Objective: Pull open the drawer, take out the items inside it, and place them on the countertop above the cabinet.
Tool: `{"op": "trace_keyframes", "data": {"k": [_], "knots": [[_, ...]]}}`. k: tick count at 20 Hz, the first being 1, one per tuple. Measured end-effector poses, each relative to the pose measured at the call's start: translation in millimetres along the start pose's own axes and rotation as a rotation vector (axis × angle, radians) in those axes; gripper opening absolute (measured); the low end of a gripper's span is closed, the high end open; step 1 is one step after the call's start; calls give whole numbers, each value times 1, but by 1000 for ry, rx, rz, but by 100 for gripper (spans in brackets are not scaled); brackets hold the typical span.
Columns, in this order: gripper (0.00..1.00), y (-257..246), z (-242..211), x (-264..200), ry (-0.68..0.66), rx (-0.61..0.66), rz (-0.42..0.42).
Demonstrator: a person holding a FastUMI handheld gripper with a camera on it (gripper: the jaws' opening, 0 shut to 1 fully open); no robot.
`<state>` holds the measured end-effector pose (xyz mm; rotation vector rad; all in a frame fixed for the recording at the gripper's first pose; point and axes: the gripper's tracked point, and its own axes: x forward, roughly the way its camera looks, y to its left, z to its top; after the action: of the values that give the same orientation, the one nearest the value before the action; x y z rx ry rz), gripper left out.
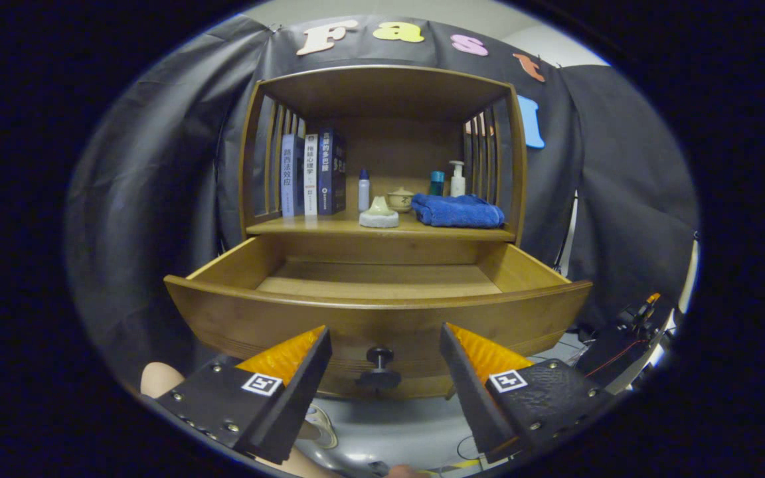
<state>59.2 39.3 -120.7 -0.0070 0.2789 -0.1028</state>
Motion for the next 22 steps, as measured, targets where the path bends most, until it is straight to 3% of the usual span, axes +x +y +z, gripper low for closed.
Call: {"op": "trace_keyframes", "data": {"k": [14, 22], "knots": [[98, 1, -9, 27, 18, 21, -23], [97, 6, -12, 30, 6, -5, 3]]}}
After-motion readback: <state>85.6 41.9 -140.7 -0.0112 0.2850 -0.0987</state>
